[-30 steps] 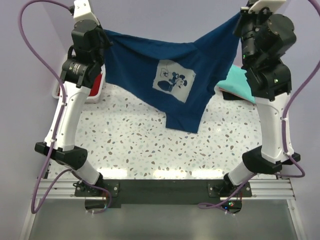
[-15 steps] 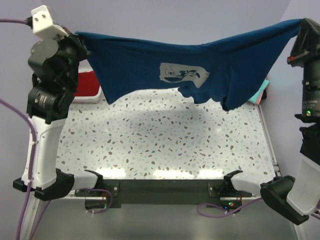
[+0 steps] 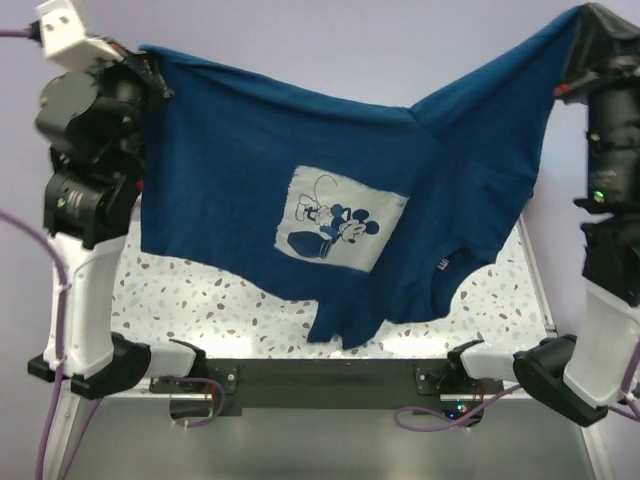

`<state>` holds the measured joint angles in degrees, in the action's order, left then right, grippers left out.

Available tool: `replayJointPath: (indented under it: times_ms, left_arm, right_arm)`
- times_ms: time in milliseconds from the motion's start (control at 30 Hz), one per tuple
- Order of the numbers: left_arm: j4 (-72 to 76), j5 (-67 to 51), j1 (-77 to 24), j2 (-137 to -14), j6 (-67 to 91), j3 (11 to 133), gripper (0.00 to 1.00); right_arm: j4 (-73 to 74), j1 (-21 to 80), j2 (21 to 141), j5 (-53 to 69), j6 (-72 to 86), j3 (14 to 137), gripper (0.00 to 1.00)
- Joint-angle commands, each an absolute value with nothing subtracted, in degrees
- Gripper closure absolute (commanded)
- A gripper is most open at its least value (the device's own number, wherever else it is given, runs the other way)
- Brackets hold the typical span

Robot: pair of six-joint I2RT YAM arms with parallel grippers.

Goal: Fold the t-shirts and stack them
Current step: Flatten the tshirt out

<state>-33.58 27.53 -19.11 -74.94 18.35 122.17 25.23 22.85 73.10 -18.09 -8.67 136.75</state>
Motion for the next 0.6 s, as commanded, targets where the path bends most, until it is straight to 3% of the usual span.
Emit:
replayJointPath:
  times_ms: [0, 167, 367, 500, 567]
  left_arm:
    - [-31.91, 28.56, -18.63, -81.55, 17.14, 120.16, 1.00]
    - [-26.82, 29.44, -18.72, -87.53, 20.03, 105.25, 1.00]
    - [-18.64, 29.70, -18.63, -100.00, 24.69, 91.68, 1.00]
    - [-16.25, 32.69, -17.67, -117.36, 25.84, 97.80, 1.00]
    - [-17.84, 32.87, -16.53, -123.28, 26.72, 107.25, 1.00]
  right_arm:
    - [22.06, 22.68, 79.35, -21.17, -9.93, 133.26, 1.00]
    - [17.16, 22.68, 83.66, -28.29, -8.62, 116.43, 1.00]
    - [6.63, 18.55, 95.87, -26.81, -0.44, 98.03, 1.00]
    - [2.12, 17.05, 111.85, -27.33, 2.02, 102.99, 1.00]
    - [1.40, 16.00, 121.92, -26.90, 2.63, 110.86, 1.00]
